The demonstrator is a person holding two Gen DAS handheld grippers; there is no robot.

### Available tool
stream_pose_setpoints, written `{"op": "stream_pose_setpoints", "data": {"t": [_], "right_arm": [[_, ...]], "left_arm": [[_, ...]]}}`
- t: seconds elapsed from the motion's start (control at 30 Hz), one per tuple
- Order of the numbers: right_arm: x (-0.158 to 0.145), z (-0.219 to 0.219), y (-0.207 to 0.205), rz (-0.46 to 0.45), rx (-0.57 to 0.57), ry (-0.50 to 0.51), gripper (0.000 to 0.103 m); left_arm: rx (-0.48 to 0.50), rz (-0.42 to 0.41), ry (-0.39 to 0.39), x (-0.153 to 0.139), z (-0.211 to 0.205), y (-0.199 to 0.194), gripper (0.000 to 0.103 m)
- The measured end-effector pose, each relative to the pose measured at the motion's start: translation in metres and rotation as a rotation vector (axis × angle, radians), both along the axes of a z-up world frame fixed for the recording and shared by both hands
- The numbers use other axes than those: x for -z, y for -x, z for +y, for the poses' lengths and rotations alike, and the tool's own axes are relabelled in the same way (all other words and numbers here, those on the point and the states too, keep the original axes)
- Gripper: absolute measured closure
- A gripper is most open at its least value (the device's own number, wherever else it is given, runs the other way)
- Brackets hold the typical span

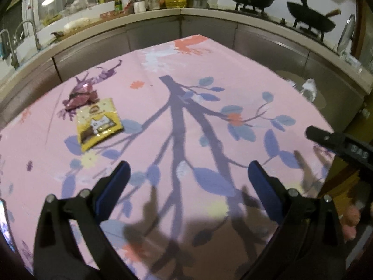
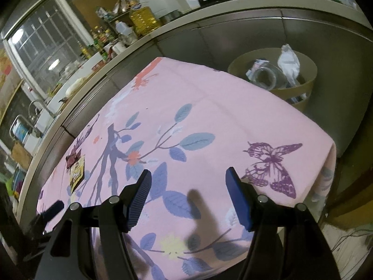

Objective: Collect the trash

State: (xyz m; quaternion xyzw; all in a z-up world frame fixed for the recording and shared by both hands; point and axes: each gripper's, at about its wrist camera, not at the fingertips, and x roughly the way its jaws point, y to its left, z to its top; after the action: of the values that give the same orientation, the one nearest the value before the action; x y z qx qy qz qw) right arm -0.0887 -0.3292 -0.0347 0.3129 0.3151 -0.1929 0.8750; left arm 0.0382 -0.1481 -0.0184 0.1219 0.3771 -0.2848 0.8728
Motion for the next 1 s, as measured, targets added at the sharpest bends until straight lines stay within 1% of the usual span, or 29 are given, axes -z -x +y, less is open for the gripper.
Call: {"op": "stream_pose_setpoints", "data": {"t": [0.1,0.2,0.33,0.47,0.67,1.0], "right_arm": [[-0.002,0.004,-0.003,0.002,-0.023,0.016,0.040],[-0.002,0.007,-0.007,0.012,-0.033,0.018,0.040],[-0.005,0.011,-0.007,0.008,-0.044,0.040,0.040],[-0.005,0.010,-0.006,0.005,-0.047,0.040,0.040],[-0.006,0.011,-0.008,-0.003,-0.065,0.026,0.040],[-0.007,0.015,-0.012,-0.008,-0.093,0.034,0.040]], "left_arm": [[-0.019,-0.022,-0.038,-0.001,0.005,-0.009,0.006],[-0.047,-0.027,-0.056,-0.001,0.010,-0.018,0.006],[-0.072,-0.013,-0.059,-0.001,0.014,-0.024,0.006],[-0.083,-0.013,-0.065,-0.001,0.015,-0.024,0.006],[-0.085,-0.017,-0.067,-0.002,0.016,-0.023,0.006],[-0.085,-0.022,-0.069,-0.003,0.018,-0.023,0.006]]}}
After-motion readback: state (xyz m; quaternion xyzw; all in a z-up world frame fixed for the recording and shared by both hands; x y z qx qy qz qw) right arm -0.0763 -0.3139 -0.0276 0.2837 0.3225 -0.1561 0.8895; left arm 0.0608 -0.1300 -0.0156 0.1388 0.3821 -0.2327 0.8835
